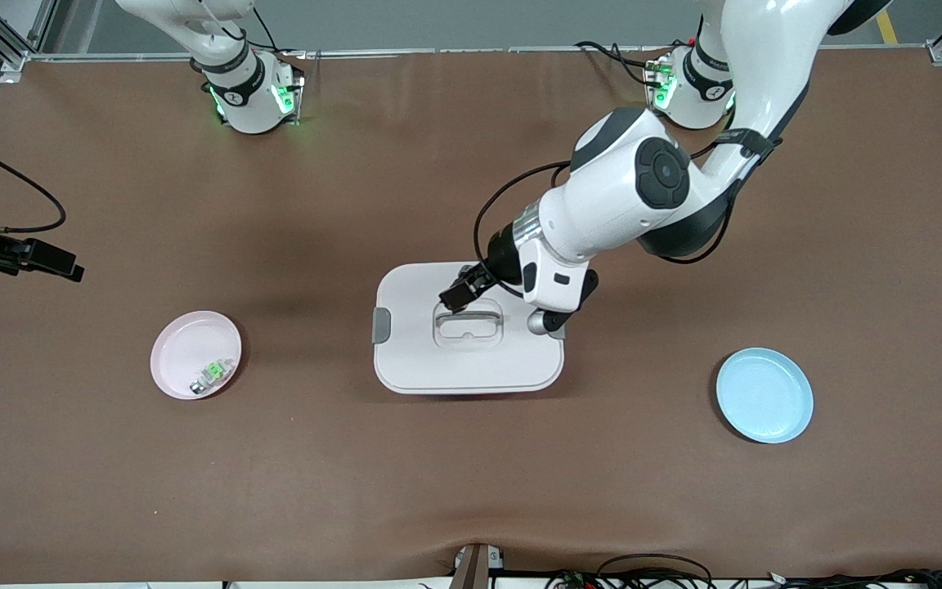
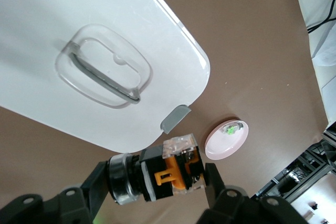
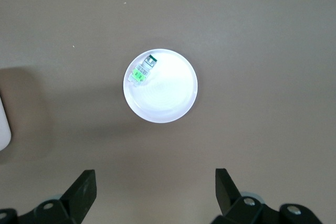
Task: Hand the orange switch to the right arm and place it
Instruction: 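Lift the orange switch and carry it over the white box, then hold the switch while the right gripper reaches toward it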
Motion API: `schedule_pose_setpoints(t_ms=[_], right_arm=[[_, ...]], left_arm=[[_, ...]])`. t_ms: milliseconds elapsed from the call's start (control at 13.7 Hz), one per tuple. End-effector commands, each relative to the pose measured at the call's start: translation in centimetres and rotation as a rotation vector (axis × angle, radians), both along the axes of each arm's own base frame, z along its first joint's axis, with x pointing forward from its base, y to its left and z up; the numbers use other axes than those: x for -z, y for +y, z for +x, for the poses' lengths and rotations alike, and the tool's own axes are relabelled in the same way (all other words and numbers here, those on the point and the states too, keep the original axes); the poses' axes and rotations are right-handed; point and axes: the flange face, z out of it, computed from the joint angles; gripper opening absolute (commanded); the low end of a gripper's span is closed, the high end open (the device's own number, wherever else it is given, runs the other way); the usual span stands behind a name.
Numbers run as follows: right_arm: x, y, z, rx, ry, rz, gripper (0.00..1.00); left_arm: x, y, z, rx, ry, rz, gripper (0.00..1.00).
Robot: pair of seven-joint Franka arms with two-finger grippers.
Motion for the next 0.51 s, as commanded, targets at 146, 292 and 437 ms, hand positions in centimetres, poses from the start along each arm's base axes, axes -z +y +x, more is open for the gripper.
schedule_pose_setpoints(t_ms=[146,292,437], right_arm=[[-0.4,-0.4,0.2,-0.083,-0.01,0.004,1.0],[0.6,-0.8,0.6,-0.093,0.004,0.0,1.0],[2.2,-1.5,1.3,-0.084,0.021,0.001,1.0]], left_arm=[[0.1,-2.2,-0.5,0.006,0.0,-0.035,0.0],[0.0,-2.5,-0.8,-0.002,0.008,-0.038,0.0],[0.0,-3.2,-1.3,-0.01,0.022,-0.037,0.0]])
